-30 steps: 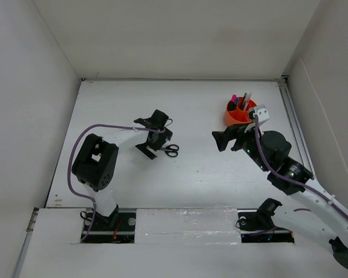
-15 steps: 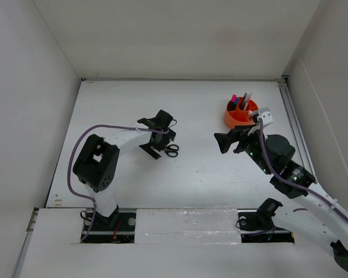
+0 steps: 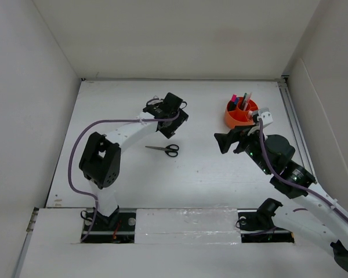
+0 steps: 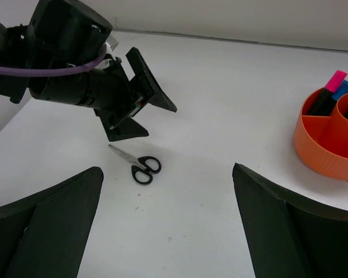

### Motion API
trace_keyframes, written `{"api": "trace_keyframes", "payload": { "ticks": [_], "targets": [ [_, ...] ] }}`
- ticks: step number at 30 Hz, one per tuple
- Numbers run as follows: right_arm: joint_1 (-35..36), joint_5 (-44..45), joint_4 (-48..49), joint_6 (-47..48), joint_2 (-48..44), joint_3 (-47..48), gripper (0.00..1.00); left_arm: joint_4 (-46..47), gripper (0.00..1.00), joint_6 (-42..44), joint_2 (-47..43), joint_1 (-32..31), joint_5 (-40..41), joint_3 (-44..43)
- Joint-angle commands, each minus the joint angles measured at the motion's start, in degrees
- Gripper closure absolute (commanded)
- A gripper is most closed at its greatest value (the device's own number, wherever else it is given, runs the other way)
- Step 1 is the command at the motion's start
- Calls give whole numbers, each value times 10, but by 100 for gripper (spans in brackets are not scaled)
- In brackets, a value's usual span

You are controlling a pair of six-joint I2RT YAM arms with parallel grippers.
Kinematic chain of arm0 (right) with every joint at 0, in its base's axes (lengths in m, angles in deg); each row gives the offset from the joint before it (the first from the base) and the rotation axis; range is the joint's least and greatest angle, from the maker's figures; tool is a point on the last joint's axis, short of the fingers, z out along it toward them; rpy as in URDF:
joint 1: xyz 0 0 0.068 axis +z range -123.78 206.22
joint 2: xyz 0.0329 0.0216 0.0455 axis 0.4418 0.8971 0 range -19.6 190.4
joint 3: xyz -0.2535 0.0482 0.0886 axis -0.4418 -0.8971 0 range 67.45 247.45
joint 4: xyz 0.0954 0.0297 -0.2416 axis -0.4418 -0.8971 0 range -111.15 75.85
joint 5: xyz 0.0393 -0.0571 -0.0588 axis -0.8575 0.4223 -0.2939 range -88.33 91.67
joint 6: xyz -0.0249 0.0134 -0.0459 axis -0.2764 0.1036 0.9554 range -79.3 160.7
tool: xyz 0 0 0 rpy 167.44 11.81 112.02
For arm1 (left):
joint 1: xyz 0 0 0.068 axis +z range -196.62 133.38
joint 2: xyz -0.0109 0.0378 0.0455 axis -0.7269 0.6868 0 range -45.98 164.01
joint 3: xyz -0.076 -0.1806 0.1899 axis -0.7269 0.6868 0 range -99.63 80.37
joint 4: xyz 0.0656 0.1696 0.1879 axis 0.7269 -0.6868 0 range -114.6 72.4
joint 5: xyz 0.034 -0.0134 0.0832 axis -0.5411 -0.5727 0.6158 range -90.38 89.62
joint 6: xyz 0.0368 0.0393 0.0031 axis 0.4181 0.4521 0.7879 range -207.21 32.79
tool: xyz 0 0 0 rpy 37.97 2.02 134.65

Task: Sort the stationery into containers
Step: Pick up the scissors from the center of the board.

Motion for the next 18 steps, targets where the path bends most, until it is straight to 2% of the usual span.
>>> {"api": "trace_keyframes", "payload": {
  "ticks": [1,6,8,10,18],
  "targets": [
    [6,1,23,-10,-4,1,1,-19,29,19,24,-4,12,-14],
    [6,1,18,-10,-4,-4,1,-19,41,14,50,-4,2,-14],
    [6,6,18,-10,-10,-4,1,-25,41,9,55,-4,2,-14],
    [6,6,18,-10,-10,-4,1,-25,45,3,55,-4,2,-6],
    [6,6,18,-10,-10,-4,1,-17,46,-2,38,-4,-4,21]
  ]
}}
